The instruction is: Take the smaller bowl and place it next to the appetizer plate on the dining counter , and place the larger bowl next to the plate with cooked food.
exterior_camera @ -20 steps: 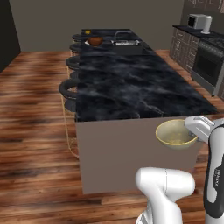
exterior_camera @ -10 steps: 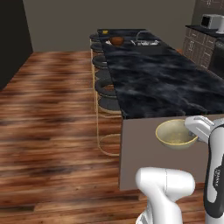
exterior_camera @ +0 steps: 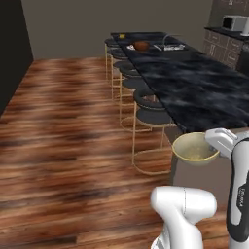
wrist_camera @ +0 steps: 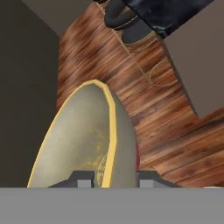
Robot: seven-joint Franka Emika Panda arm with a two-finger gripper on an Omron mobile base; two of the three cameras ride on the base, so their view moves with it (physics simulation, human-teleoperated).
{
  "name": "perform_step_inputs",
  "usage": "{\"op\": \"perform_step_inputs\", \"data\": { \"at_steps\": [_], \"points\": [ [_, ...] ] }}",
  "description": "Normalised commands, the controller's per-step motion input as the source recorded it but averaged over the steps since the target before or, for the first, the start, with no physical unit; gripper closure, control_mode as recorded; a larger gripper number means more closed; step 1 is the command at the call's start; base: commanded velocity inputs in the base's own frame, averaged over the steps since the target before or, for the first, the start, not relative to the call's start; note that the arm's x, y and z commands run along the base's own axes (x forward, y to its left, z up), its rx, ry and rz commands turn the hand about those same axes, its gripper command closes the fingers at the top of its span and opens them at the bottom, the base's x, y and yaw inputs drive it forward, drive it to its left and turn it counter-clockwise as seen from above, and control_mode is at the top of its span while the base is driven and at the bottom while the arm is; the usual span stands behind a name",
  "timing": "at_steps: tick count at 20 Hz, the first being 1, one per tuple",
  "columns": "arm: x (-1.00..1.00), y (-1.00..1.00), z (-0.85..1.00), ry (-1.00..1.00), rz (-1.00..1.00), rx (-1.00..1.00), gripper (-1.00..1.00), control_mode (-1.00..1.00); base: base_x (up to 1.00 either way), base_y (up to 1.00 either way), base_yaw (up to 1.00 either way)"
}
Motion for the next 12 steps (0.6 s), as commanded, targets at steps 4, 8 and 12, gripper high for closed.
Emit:
{"op": "perform_step_inputs", "data": {
  "at_steps": [4,8,12],
  "points": [
    [0.0,0.0,0.0,0.0,0.0,0.0,1.0,1.0,0.66,1.0,-0.45],
    [0.0,0.0,0.0,0.0,0.0,0.0,1.0,1.0,0.66,1.0,-0.45],
    [0.0,0.0,0.0,0.0,0.0,0.0,1.0,1.0,0.83,1.0,-0.44]
  ]
}}
